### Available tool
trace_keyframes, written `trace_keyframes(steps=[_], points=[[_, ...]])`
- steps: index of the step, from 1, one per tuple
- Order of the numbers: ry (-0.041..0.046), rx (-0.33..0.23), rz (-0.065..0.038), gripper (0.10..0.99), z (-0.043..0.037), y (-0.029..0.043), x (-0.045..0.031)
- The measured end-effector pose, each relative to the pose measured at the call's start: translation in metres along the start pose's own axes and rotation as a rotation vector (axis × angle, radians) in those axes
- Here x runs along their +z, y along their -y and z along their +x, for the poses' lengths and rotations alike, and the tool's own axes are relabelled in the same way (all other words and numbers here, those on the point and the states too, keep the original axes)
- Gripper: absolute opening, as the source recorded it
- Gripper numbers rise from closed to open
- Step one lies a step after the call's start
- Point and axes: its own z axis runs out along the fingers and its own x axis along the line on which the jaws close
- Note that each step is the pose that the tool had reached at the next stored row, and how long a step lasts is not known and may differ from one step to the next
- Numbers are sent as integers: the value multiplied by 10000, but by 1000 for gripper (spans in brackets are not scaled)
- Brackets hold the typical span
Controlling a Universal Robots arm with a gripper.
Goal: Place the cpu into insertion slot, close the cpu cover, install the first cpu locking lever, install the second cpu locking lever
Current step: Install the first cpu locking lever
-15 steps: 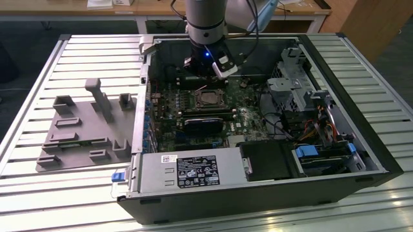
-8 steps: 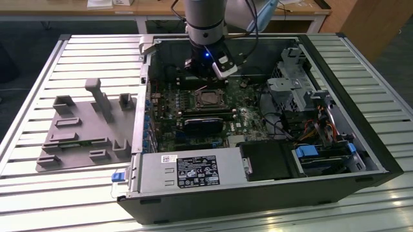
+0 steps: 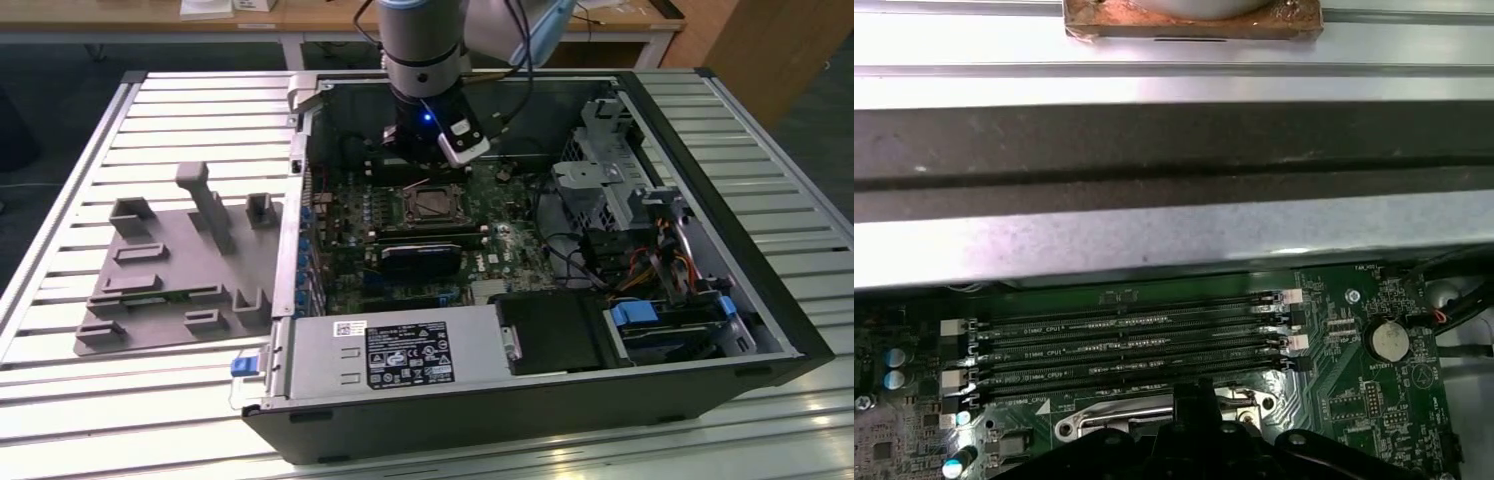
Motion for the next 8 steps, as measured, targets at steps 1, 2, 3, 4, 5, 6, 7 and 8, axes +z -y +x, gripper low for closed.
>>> trace_keyframes(steps=[1,2,3,4,5,6,7,8], points=[[23,2,2,102,4,0,4],[37,14,11,102,7,-2,7],[49,50,51,102,11,-11,10],[55,68,68,102,12,-18,13],[60,87,84,102,14,-26,15],[65,106,96,102,15,-34,18],[76,157,118,102,17,-49,23],[86,201,148,102,19,-62,26]])
